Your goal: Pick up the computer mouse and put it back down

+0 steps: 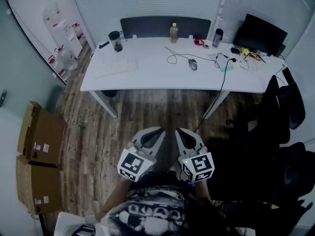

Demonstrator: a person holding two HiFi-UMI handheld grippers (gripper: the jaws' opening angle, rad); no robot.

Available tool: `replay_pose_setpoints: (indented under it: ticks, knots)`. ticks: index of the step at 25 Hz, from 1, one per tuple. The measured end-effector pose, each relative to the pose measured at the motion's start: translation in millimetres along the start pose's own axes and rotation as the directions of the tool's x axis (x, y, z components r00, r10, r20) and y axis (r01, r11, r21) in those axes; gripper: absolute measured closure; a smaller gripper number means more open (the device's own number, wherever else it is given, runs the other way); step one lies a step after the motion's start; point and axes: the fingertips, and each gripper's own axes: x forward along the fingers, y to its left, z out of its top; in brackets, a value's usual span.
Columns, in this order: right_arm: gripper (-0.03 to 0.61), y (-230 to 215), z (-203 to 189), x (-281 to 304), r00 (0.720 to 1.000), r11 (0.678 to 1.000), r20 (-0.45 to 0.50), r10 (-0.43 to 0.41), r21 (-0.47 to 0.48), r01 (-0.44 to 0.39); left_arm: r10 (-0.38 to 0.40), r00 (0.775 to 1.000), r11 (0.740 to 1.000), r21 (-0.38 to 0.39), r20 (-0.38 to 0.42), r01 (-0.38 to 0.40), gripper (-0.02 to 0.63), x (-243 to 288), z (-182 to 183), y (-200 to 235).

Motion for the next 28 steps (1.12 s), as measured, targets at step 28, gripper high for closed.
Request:
replay_pose_setpoints:
  ticks: [28]
  knots:
    - [0.586,-79.7,-18.9,-28.8,0.994,0.994,0.008,0.111,0.001,-0.111,0.060,0.996,0.998,0.003,-0.069,-0.060,0.600,70.6,-8.0,-56.1]
